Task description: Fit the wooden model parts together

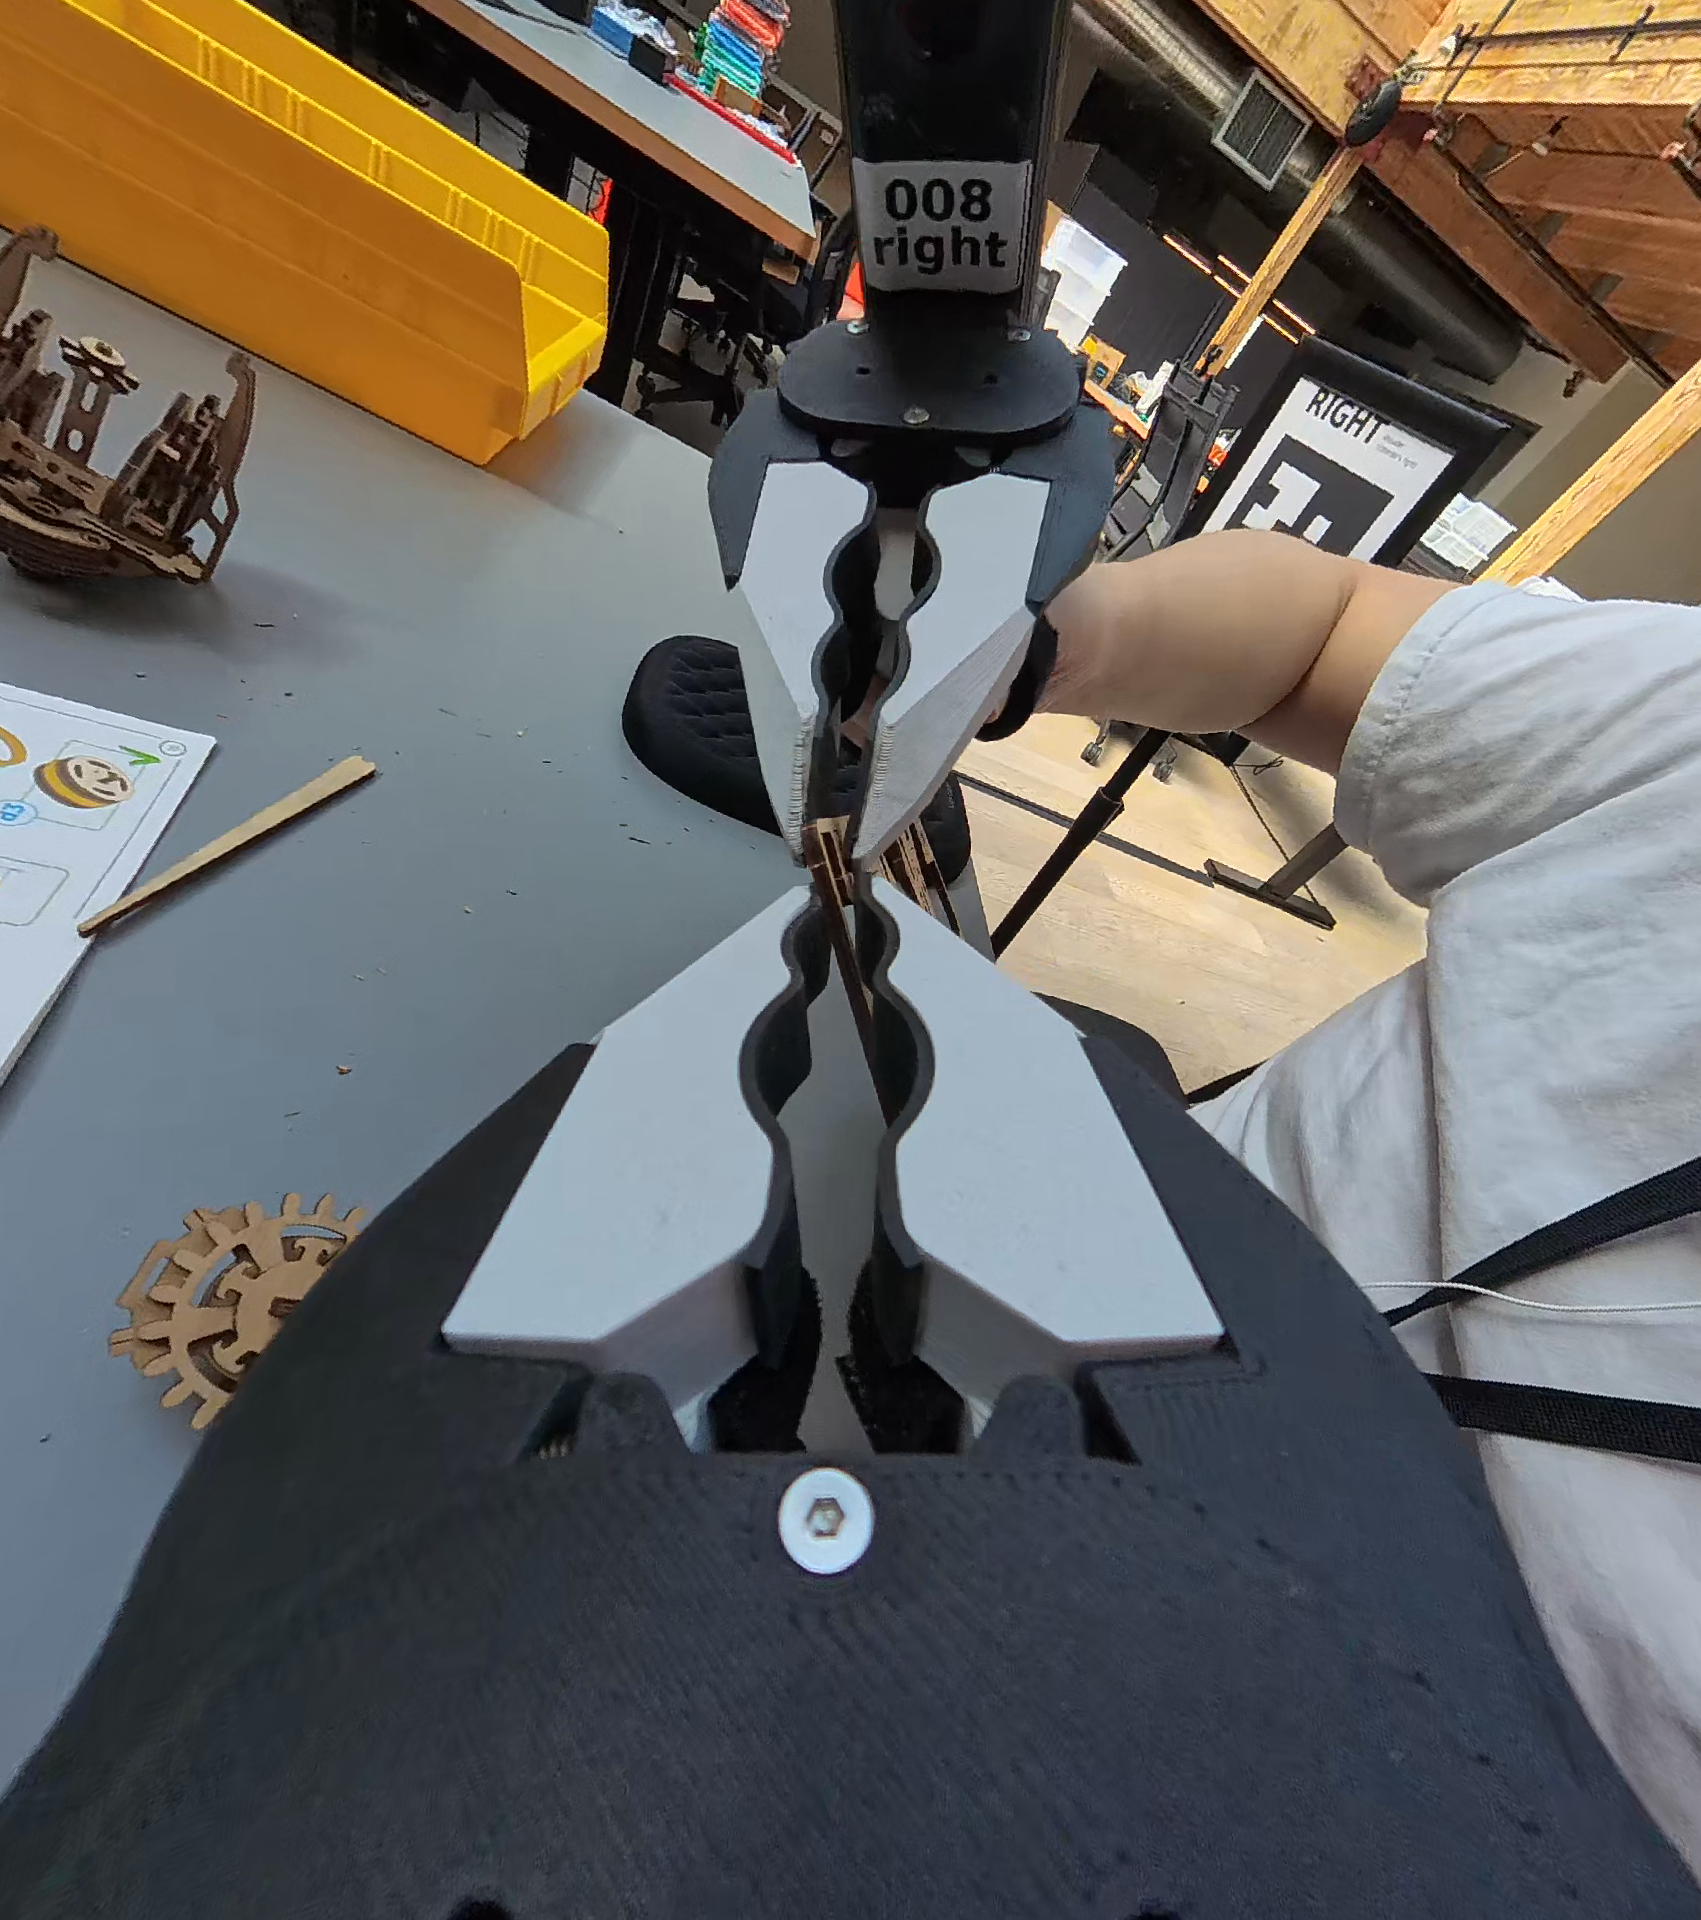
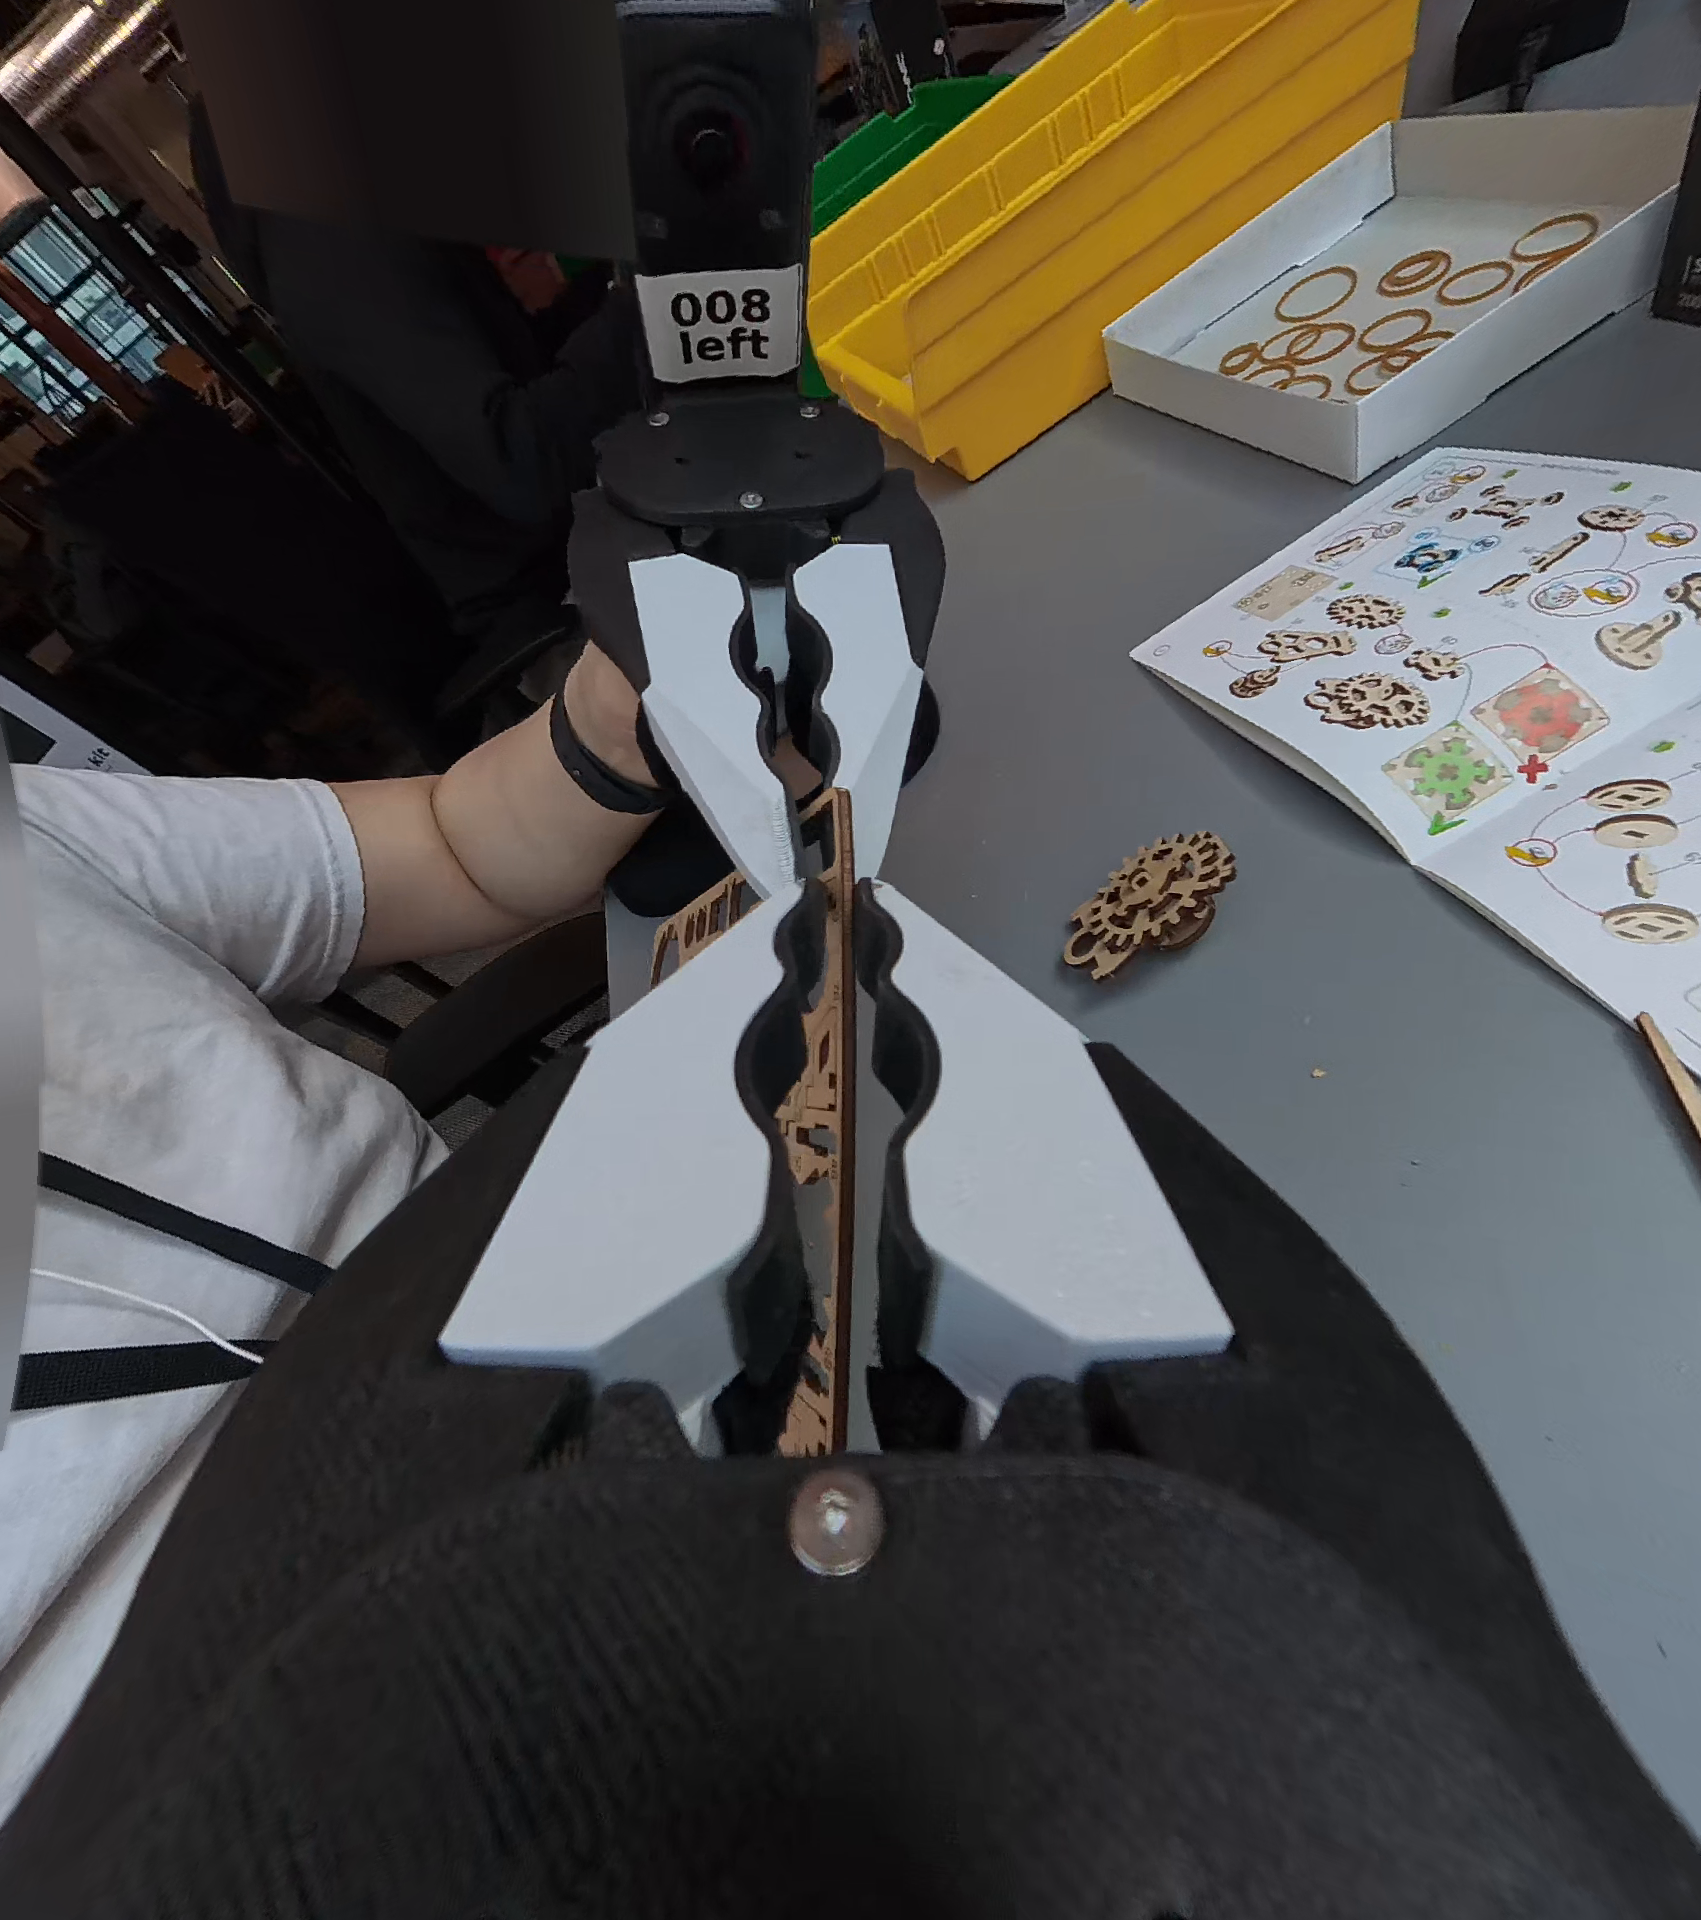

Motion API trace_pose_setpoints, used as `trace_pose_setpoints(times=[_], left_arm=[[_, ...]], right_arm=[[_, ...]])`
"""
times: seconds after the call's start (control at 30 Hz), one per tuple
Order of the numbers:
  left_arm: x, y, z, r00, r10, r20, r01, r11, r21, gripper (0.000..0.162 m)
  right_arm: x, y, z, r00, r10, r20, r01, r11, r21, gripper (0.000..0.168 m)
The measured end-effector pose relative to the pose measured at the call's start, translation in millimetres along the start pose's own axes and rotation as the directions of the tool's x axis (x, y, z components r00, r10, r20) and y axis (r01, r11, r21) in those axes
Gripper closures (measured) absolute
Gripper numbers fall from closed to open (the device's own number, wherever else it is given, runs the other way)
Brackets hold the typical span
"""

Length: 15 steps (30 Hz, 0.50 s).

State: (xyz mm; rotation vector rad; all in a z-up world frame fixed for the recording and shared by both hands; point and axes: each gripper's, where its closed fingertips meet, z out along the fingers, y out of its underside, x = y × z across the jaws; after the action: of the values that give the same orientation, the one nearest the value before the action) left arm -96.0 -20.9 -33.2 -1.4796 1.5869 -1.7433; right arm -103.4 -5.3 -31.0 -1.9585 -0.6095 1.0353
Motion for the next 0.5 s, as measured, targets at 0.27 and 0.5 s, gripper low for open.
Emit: trace_pose_setpoints(times=[0.27,0.5], left_arm=[[2.6,0.8,0.6,0.997,0.064,0.051,-0.063,0.998,-0.023,0.160],[13.1,-13.1,-1.9,1.000,0.014,-0.015,-0.013,0.997,0.072,0.161]], right_arm=[[-3.1,0.7,-1.1,0.989,0.135,0.053,-0.135,0.991,-0.003,0.165],[-12.4,-10.6,-6.5,0.997,0.046,0.055,-0.045,0.999,-0.015,0.165]])
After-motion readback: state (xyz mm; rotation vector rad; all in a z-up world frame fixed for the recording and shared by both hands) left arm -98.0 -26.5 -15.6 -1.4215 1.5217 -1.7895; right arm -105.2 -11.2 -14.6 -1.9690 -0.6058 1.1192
